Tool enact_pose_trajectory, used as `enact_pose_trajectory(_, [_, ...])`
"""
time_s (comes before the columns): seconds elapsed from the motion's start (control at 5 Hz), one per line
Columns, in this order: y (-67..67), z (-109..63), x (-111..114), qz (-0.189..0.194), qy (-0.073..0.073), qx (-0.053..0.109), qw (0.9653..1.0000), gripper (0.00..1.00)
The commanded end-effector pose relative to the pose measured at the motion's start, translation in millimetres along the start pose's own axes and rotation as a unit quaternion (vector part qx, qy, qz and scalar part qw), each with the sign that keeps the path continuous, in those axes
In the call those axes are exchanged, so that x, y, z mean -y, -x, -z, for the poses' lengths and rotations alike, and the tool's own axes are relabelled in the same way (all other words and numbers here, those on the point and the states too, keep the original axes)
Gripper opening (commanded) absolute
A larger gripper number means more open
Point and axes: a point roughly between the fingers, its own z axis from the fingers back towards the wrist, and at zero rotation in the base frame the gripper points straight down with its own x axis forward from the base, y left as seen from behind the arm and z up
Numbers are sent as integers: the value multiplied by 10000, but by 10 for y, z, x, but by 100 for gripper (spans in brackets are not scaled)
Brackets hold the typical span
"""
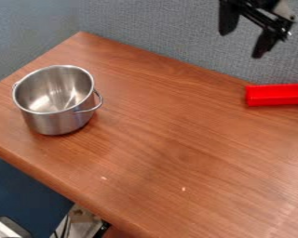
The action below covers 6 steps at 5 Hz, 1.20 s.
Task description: Put the red object in the metal pot
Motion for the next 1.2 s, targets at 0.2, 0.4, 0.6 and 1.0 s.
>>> enact_pose_trajectory(0.2, [-95,312,534,922,167,38,9956,100])
enact_pose_trajectory(0.4, [-231,393,511,1566,-10,91,9876,100])
enact_pose_trajectory(0.6, [-413,503,495,2031,-188,62,9790,100])
enact_pose_trajectory(1.0, [-766,380,249,2477,73,-90,9688,100])
